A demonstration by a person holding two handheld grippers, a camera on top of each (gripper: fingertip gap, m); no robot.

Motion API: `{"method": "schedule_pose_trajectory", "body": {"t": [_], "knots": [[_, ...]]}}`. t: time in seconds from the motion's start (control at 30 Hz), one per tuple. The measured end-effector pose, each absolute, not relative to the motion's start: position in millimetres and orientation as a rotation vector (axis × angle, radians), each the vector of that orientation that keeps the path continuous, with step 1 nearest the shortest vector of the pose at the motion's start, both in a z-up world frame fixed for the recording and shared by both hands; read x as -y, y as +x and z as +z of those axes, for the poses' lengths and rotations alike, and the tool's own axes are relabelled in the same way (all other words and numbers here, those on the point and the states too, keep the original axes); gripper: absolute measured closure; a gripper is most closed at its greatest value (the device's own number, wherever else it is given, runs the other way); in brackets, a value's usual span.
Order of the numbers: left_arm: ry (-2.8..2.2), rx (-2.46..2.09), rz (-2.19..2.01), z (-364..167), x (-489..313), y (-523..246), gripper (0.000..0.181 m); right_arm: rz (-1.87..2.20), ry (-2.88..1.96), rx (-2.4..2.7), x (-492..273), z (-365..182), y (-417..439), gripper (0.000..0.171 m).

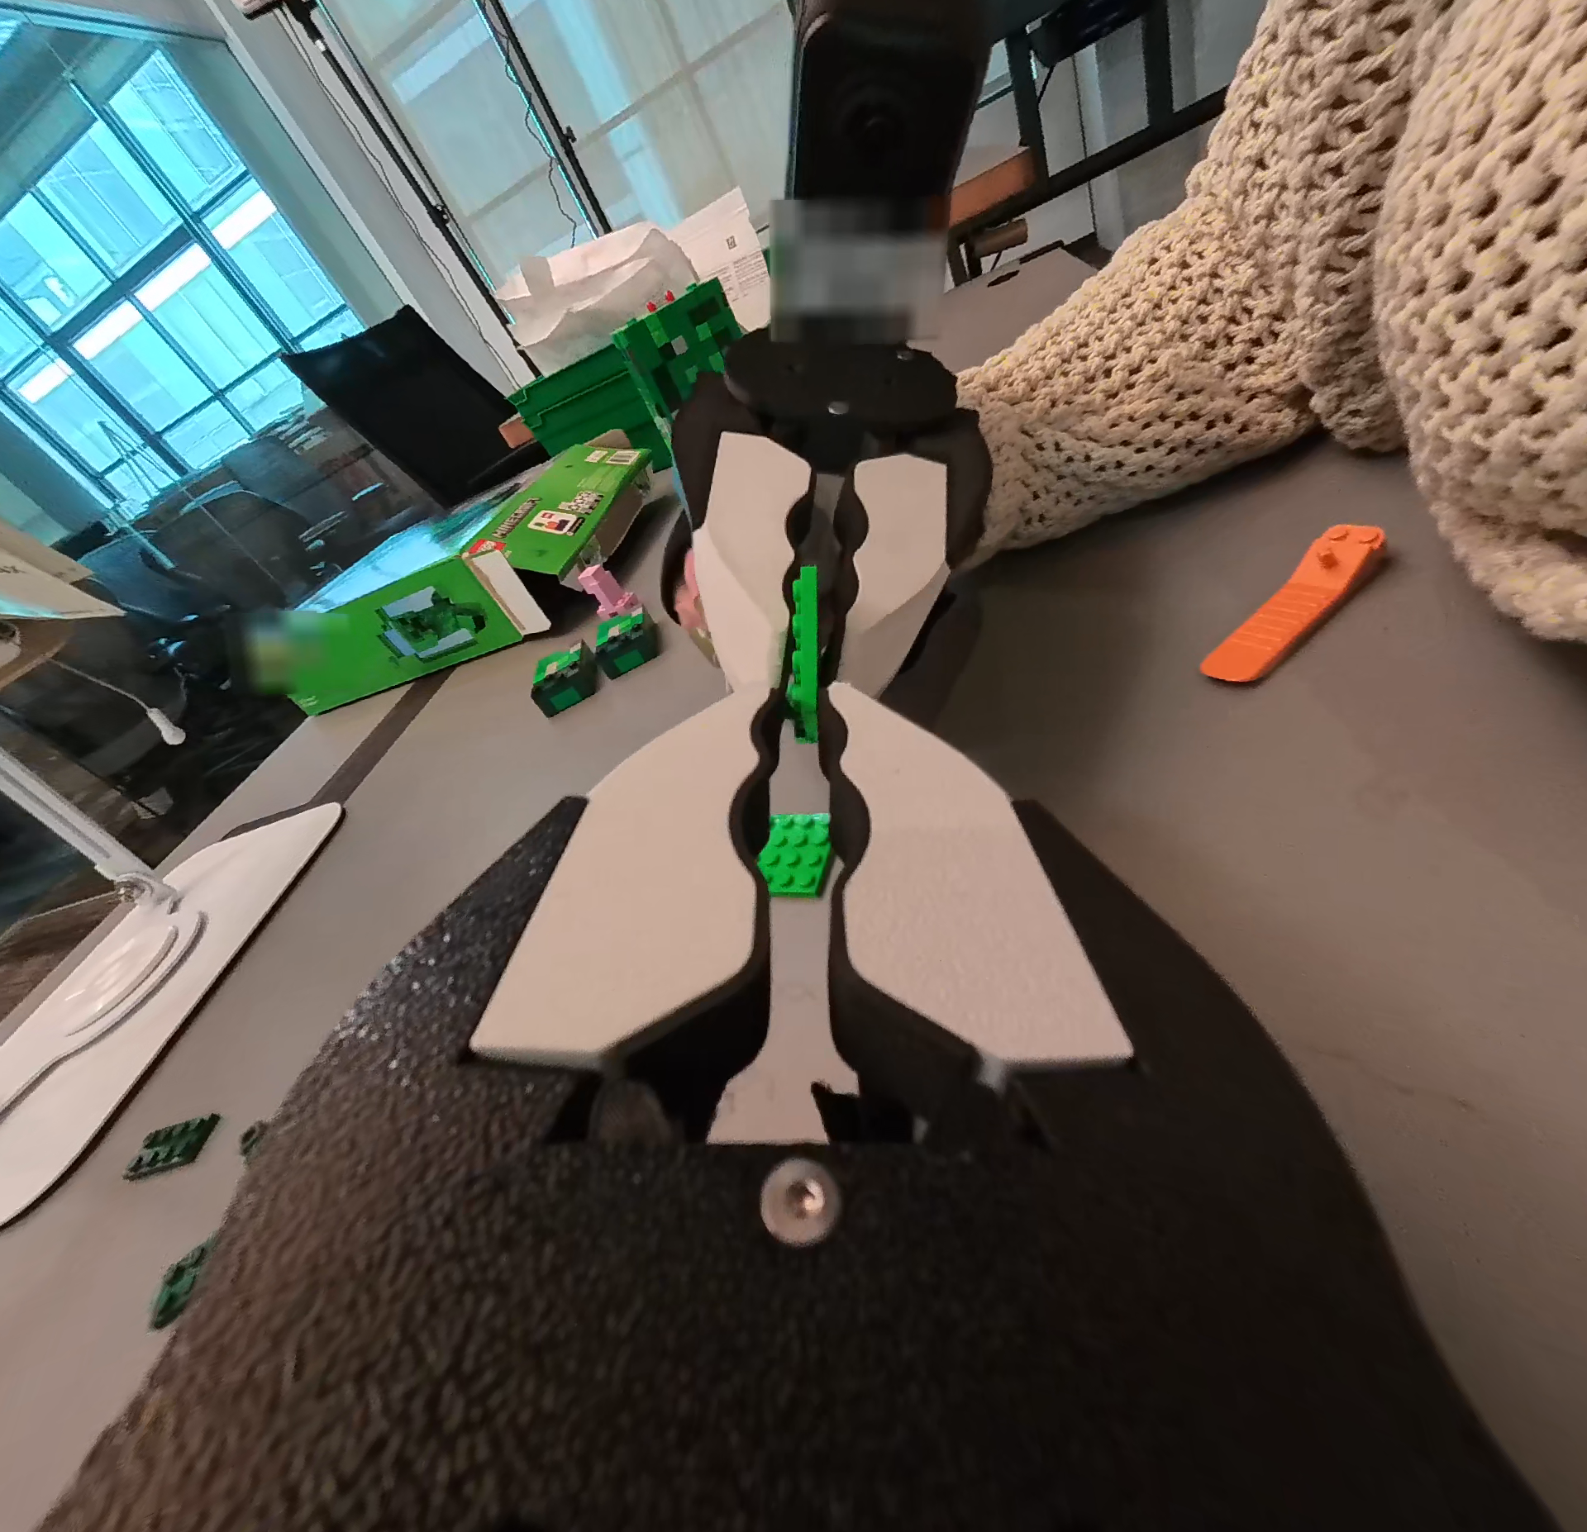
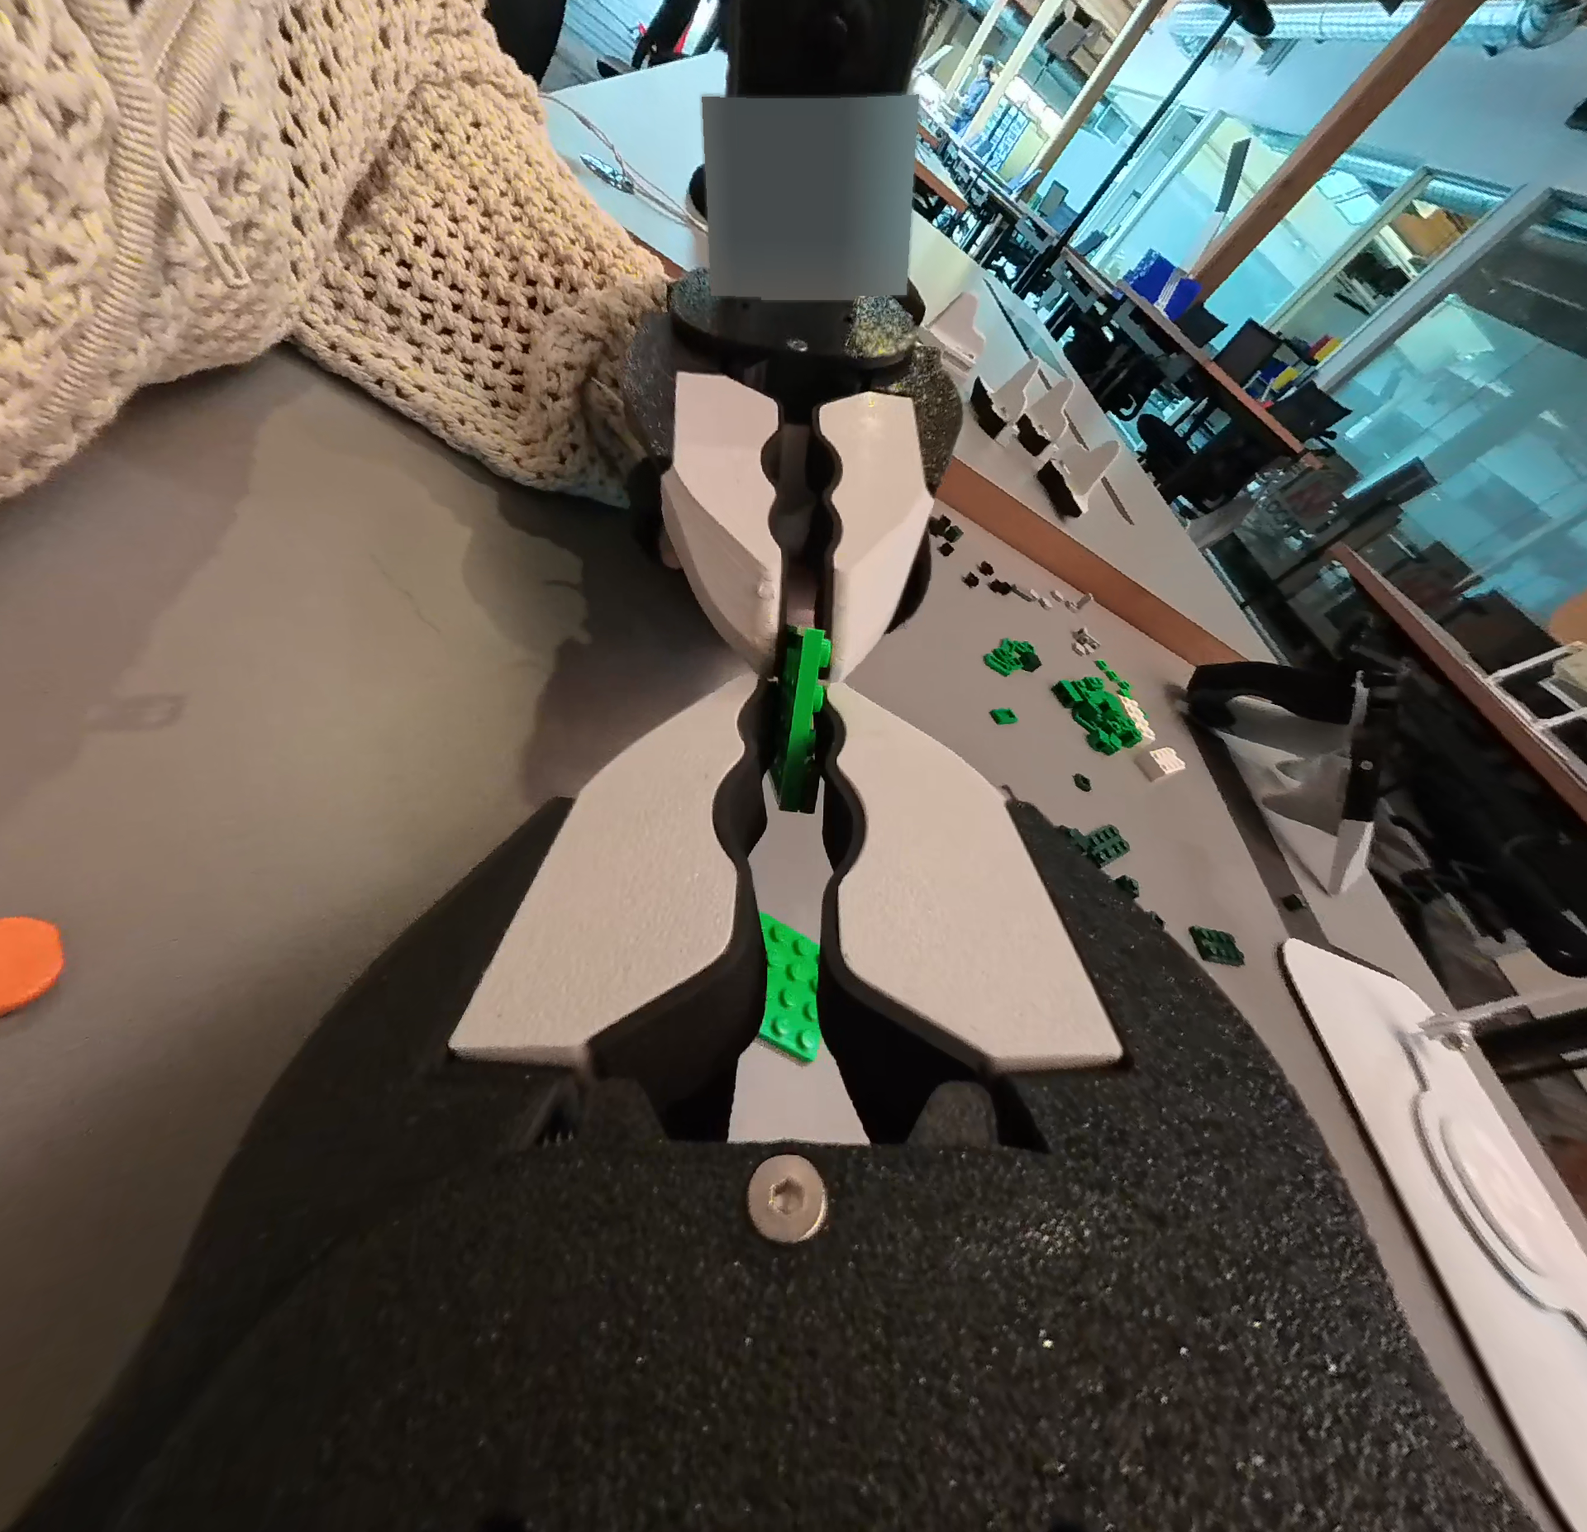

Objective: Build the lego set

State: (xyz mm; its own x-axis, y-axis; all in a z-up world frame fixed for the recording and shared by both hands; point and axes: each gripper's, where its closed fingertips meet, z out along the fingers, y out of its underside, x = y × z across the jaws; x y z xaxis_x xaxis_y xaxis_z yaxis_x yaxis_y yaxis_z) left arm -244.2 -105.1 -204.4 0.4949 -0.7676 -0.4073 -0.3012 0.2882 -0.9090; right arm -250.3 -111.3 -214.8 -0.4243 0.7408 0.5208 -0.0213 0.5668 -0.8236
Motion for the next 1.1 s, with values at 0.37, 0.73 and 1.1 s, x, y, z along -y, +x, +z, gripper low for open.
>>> {"method": "schedule_pose_trajectory", "body": {"t": [0.37,0.73,1.1], "knots": [[-1.378,-0.994,-0.450,-202.0,97.3,-248.8,0.173,0.800,-0.586,1.806,102.4,-212.6,-256.7,0.164],[-1.619,-0.576,-0.360,-204.7,61.2,-263.0,0.124,-0.298,-0.352,1.524,45.6,-206.4,-284.6,0.163],[-1.623,-0.613,-0.292,-207.0,60.6,-269.9,0.146,-0.394,-0.251,1.467,49.0,-201.2,-286.8,0.163]]}}
